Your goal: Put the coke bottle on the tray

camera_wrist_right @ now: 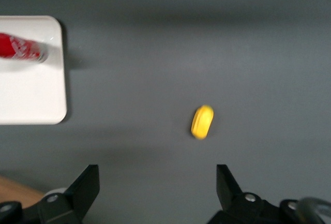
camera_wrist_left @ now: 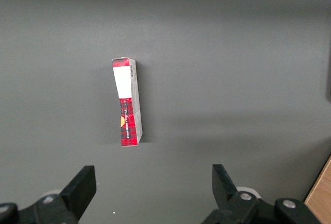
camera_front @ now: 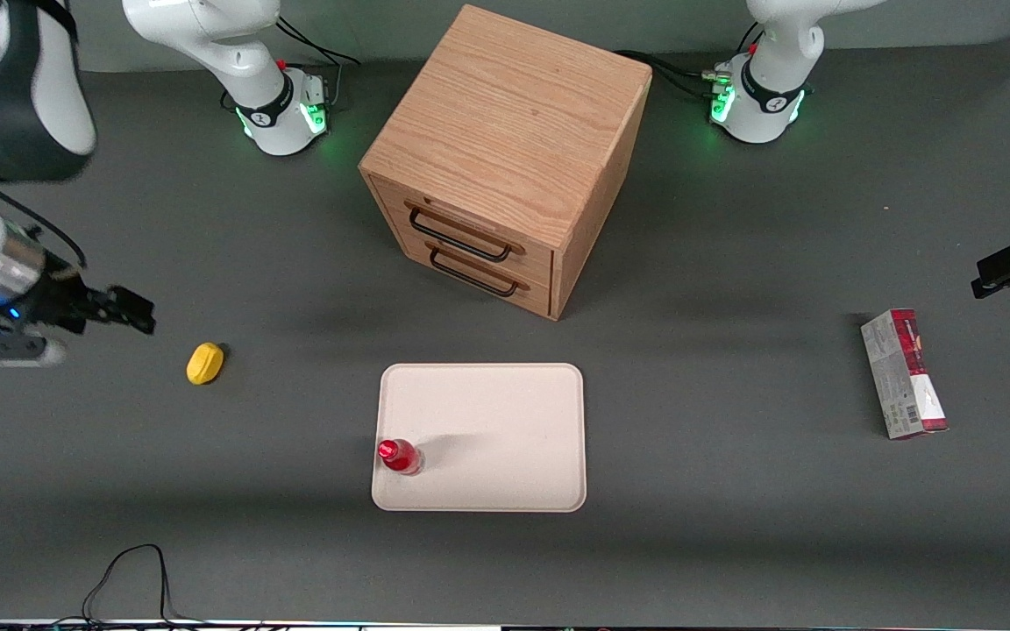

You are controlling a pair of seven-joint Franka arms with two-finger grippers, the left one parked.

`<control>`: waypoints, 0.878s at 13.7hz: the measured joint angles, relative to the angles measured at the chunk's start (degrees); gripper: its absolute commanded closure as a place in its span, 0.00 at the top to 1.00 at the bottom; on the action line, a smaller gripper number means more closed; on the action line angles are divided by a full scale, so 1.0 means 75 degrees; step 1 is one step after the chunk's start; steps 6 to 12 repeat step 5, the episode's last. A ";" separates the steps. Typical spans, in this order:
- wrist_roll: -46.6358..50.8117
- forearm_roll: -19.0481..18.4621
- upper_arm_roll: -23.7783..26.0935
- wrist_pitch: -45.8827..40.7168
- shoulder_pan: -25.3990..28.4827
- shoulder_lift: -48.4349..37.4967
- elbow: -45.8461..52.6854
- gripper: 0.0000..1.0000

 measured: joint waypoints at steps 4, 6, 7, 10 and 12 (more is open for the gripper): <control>-0.0316 0.0218 -0.0298 -0.0786 0.0007 -0.1120 -0.0389 1.00; -0.0316 0.0218 -0.0298 -0.0816 0.0026 -0.1208 -0.0408 1.00; -0.0316 0.0218 -0.0298 -0.0816 0.0026 -0.1208 -0.0408 1.00; -0.0316 0.0218 -0.0298 -0.0816 0.0026 -0.1208 -0.0408 1.00; -0.0316 0.0218 -0.0298 -0.0816 0.0026 -0.1208 -0.0408 1.00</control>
